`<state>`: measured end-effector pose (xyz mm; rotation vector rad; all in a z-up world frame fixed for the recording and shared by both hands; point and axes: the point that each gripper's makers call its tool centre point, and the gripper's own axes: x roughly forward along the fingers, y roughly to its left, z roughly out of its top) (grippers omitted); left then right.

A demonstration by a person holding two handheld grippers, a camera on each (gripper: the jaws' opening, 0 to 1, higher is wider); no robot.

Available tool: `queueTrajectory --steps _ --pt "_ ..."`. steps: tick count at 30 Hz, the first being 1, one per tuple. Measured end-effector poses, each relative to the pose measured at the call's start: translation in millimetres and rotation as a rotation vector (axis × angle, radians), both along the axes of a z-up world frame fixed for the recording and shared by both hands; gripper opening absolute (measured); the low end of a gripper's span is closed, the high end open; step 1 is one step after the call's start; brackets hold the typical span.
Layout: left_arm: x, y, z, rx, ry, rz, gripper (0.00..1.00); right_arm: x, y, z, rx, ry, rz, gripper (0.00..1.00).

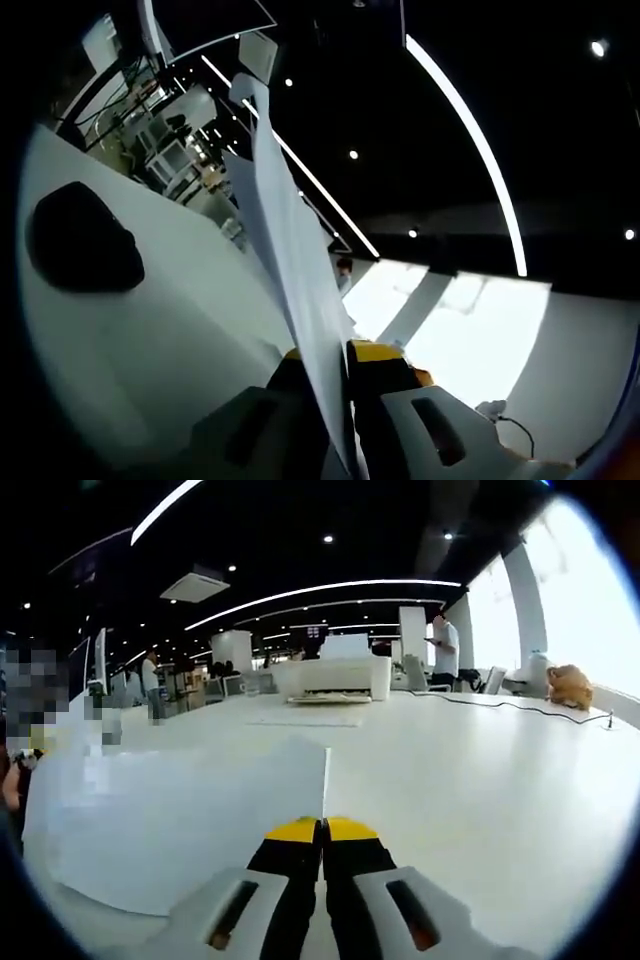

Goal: Organize the stack of printing papers by aligning and flattening the scattered papers on the table

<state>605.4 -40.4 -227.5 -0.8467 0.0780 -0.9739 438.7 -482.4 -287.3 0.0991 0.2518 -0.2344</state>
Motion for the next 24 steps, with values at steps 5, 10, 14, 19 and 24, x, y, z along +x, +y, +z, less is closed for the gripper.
queueTrajectory --steps 5,10,14,19,24 --pt "0.0 0.1 0.1 0.0 -0.001 0.0 0.08 -2.5 8.5 1.4 0.0 -0.004 0.002 0.0" --pt "0.4 0.0 0.1 0.0 -0.001 0.0 0.08 -3.3 10.7 2.5 -0.007 -0.006 0.001 0.0" --pt "0.7 -0.3 0.1 0.0 0.001 -0.001 0.08 -3.7 9.2 3.8 0.006 -0.016 -0.003 0.0" --pt "0.7 -0.6 0.2 -0.002 0.001 -0.002 0.08 -3.4 11.1 5.0 0.015 -0.022 -0.006 0.0" --pt "0.8 -0.9 0.0 -0.002 0.001 -0.003 0.08 -3.3 9.4 6.2 0.023 -0.029 -0.009 0.0"
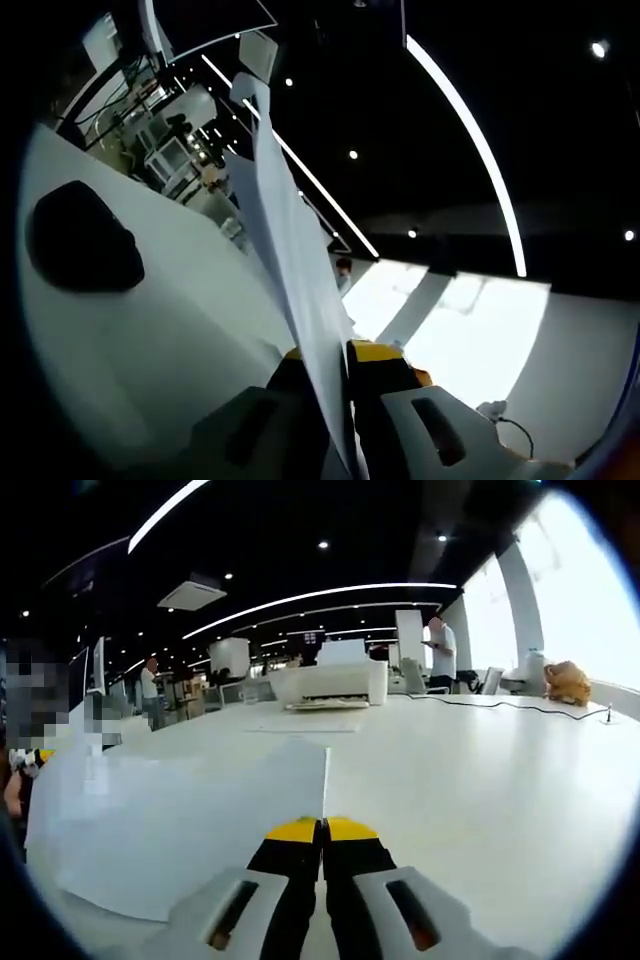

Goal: Organize the stack of printing papers by aligning and flattening the scattered papers on the table

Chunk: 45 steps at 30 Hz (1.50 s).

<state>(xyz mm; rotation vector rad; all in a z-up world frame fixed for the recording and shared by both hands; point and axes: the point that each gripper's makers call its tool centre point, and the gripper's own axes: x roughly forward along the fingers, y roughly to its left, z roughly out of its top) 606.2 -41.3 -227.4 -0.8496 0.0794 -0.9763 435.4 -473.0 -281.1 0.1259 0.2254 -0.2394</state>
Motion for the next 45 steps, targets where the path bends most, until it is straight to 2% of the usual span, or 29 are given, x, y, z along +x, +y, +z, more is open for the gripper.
queueTrajectory --steps 18,45 --pt "-0.7 -0.7 0.2 0.001 -0.001 0.001 0.08 -3.6 0.2 9.5 0.022 -0.058 -0.016 0.0" --pt "0.6 0.2 -0.5 0.0 0.0 0.001 0.08 -4.7 -8.5 14.3 0.034 -0.094 -0.005 0.0"
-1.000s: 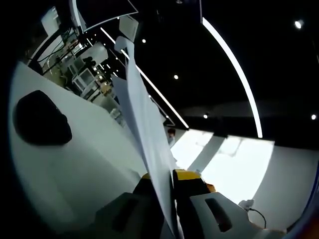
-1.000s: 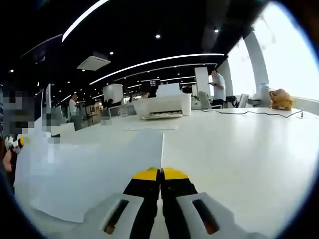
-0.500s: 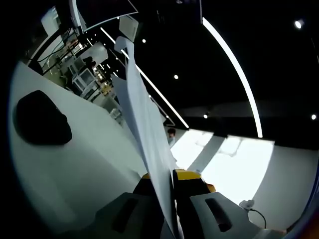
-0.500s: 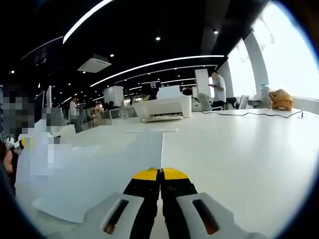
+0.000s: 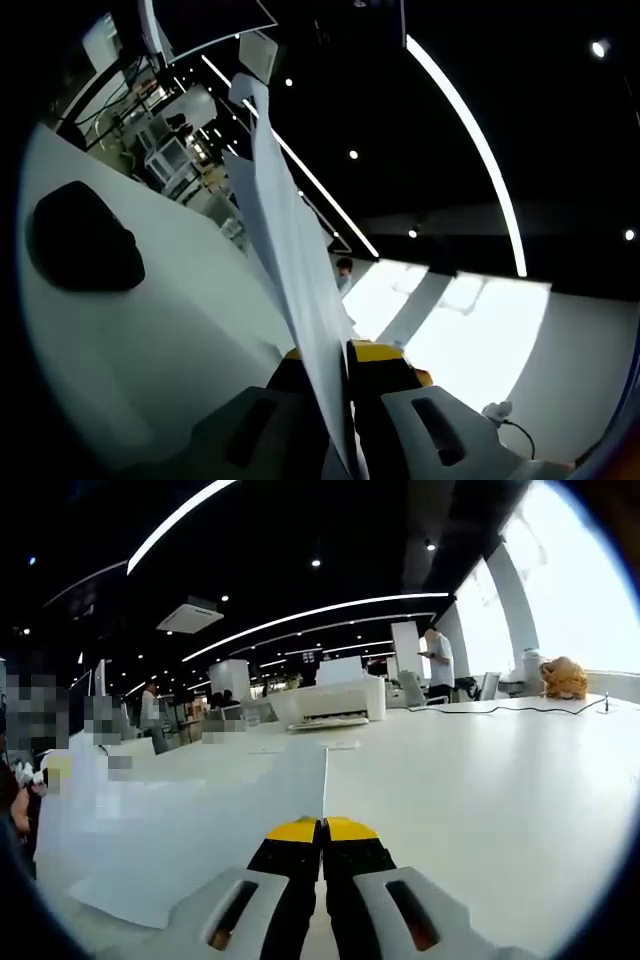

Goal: Organize the stack of printing papers by aligning and flattening the scattered papers on the table

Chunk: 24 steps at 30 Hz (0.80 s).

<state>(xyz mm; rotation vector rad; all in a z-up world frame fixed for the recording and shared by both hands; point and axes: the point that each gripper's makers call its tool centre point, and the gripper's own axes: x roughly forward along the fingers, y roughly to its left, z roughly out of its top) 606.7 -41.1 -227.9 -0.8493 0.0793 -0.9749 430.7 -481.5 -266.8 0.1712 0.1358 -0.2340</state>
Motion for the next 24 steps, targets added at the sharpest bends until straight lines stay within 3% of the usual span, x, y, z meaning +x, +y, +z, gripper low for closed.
queueTrajectory --steps 24 --pt "-0.2 2.2 0.8 -0.012 0.003 0.013 0.08 -0.9 -28.0 5.4 0.051 -0.041 -0.003 0.0"
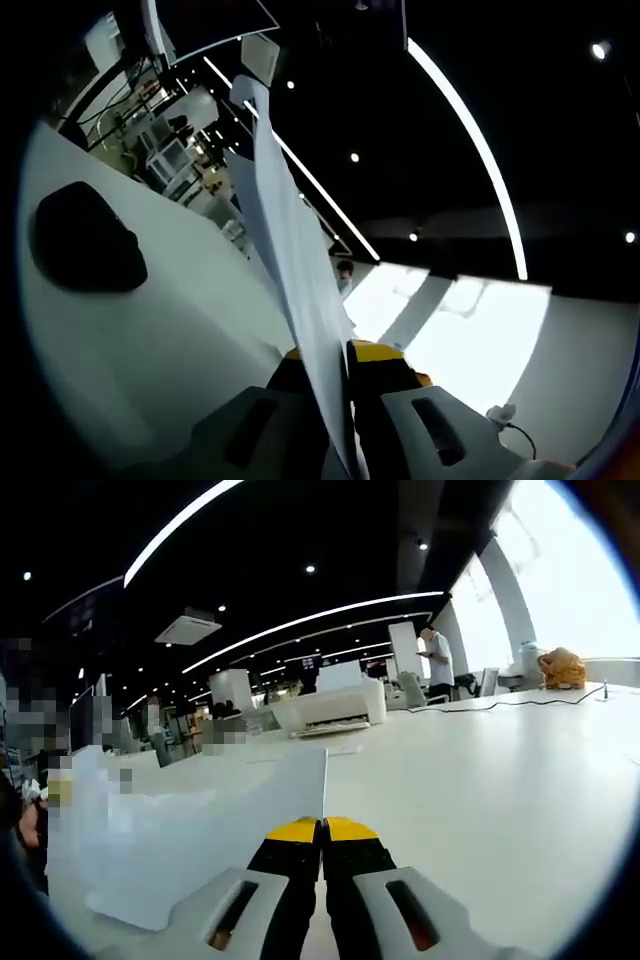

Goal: Organize the stack of printing papers by aligning and flattening the scattered papers on the table

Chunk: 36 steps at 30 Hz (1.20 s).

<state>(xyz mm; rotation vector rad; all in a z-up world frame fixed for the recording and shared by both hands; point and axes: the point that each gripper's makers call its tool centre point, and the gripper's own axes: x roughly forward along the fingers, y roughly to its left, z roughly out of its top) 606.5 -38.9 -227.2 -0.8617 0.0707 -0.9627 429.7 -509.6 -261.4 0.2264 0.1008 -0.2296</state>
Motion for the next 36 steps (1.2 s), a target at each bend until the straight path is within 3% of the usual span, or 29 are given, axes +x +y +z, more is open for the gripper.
queueTrajectory --steps 7,10,15,22,28,32,36 --pt "0.0 0.1 0.3 -0.001 -0.001 0.003 0.08 -8.1 15.9 11.1 -0.053 -0.014 0.005 0.0" --pt "0.2 -1.1 0.0 0.0 0.004 -0.005 0.08 -10.7 22.0 23.9 -0.102 -0.018 0.01 0.0" --pt "0.5 -0.2 0.5 -0.003 0.004 0.001 0.08 -13.7 30.6 47.3 -0.117 -0.05 0.026 0.0" --pt "0.4 -0.6 0.3 -0.001 0.005 -0.009 0.08 -14.4 34.3 63.5 -0.163 -0.045 0.026 0.0" --pt "-0.4 -0.2 0.6 -0.003 0.003 -0.013 0.08 -14.9 51.8 89.1 -0.187 -0.095 0.046 0.0" --pt "-1.6 -1.7 0.4 0.007 -0.001 -0.019 0.08 -12.4 66.4 103.0 -0.27 -0.091 0.065 0.0" --pt "-2.6 -1.3 0.9 0.008 -0.008 -0.017 0.08 -9.9 76.6 114.2 -0.293 -0.108 0.085 0.0"
